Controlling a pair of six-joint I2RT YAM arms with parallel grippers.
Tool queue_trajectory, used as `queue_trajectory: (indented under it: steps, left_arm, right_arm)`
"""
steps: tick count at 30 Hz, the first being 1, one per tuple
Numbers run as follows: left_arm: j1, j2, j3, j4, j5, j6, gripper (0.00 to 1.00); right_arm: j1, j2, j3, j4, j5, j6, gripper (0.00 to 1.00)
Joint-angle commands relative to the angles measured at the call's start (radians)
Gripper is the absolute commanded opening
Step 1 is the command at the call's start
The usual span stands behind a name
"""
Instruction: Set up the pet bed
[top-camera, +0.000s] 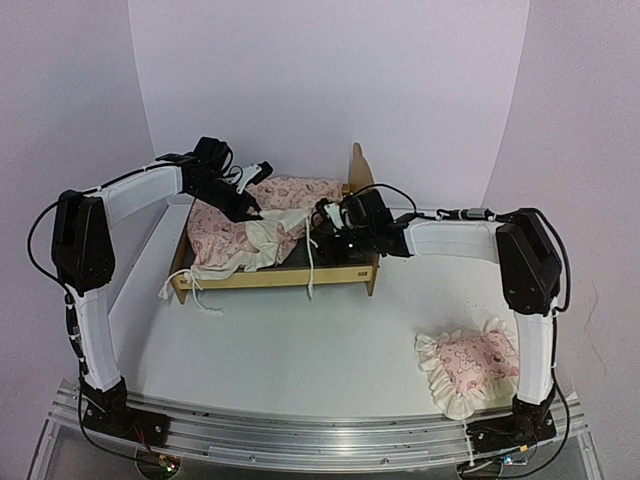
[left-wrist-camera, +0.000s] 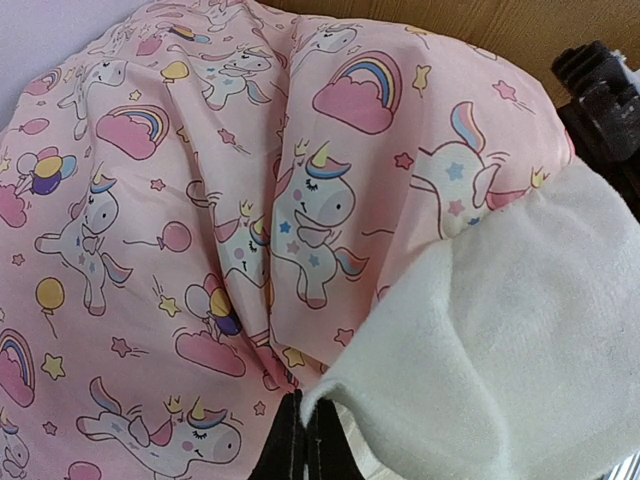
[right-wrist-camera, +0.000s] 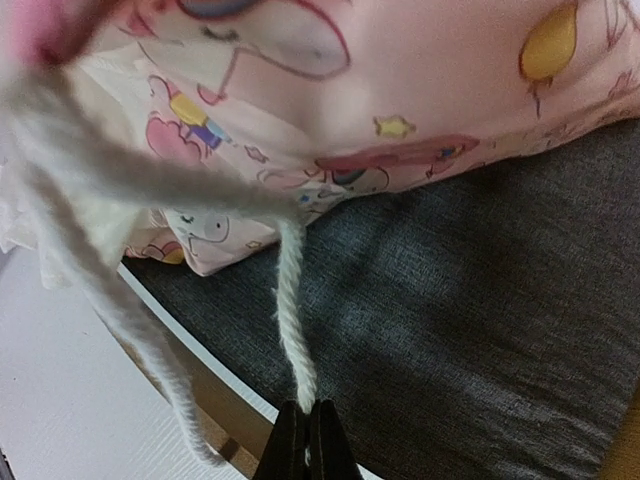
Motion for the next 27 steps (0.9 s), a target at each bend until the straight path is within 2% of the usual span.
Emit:
queue_trajectory:
  steps: [1,9,16,18,20,23,27]
  left_arm:
    - [0.005,-0.049,-0.004,0.011,0.012,-0.005,0.00]
    - [0.005,-0.049,-0.006,0.014,0.023,-0.011,0.00]
    - [0.005,-0.046,-0.004,0.019,0.028,-0.014,0.00]
    - [0.005,-0.043,-0.003,0.021,0.031,-0.016,0.00]
    - [0.005,-0.039,-0.003,0.021,0.042,-0.020,0.00]
    - [-0.005,-0.031,-0.008,0.017,0.065,-0.030,0.00]
    - [-0.044,-0.027,-0.021,0.006,0.068,-0.020,0.00]
  right_arm:
    - [-0.010,0.029,-0.017,0.039,-0.014,0.043,0.00]
    - [-0.037,0.040,-0.052,0.083,-0.002,0.140,0.00]
    - [-0.039,0.000,-0.091,0.074,-0.002,0.147,0.01]
    - [-0.038,-0.023,-0.104,0.049,-0.010,0.133,0.07]
    - [-0.037,-0.048,-0.110,0.018,-0.011,0.118,0.18]
    - [-0.034,-0.092,-0.106,-0.029,-0.006,0.095,0.30]
    - [-0.030,-0.149,-0.106,-0.067,-0.004,0.084,0.38]
